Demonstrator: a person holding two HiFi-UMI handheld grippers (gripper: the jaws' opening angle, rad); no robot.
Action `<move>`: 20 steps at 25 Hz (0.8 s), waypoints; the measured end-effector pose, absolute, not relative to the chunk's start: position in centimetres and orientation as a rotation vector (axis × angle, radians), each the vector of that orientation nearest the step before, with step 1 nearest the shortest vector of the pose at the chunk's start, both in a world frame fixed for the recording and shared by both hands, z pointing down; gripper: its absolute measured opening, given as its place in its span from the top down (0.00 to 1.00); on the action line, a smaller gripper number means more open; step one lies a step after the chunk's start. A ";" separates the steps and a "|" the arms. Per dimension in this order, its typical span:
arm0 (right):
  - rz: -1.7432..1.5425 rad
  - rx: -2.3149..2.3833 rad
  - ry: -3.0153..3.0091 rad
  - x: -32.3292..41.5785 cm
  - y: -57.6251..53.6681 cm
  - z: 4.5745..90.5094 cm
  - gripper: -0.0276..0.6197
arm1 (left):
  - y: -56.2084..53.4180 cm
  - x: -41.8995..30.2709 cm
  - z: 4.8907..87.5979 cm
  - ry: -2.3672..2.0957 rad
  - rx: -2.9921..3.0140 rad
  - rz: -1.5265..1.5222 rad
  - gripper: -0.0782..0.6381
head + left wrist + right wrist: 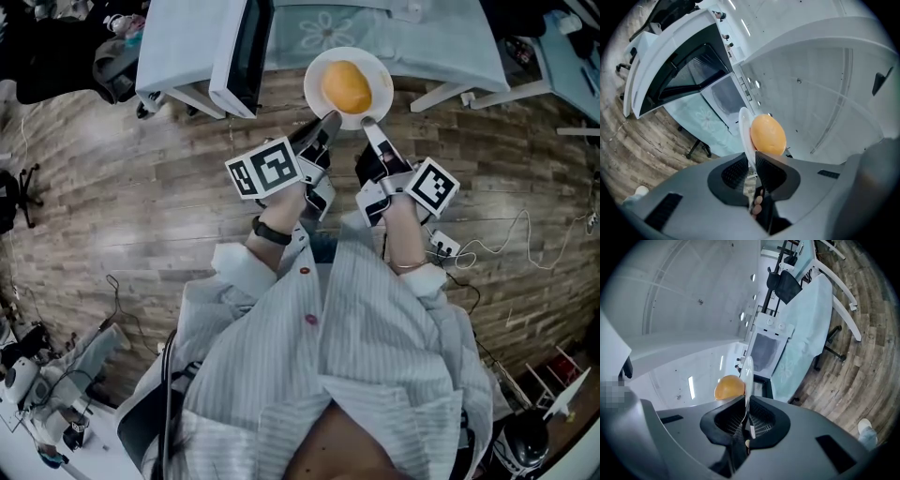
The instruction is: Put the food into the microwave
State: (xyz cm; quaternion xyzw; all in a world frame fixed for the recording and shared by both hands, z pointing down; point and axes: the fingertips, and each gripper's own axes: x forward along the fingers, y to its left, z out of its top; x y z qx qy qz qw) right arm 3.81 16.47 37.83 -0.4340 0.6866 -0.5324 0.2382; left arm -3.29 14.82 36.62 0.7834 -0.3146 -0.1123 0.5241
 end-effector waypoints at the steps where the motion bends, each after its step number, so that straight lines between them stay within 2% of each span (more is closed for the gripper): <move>1: -1.453 -1.187 1.880 3.8 16.2 37.7 0.89 | 14.6 -3.3 36.5 -0.751 1.879 -0.269 0.83; 20: -1.473 -1.199 1.831 4.8 10.1 39.5 0.89 | 8.3 -2.3 38.0 -0.746 1.889 -0.240 0.83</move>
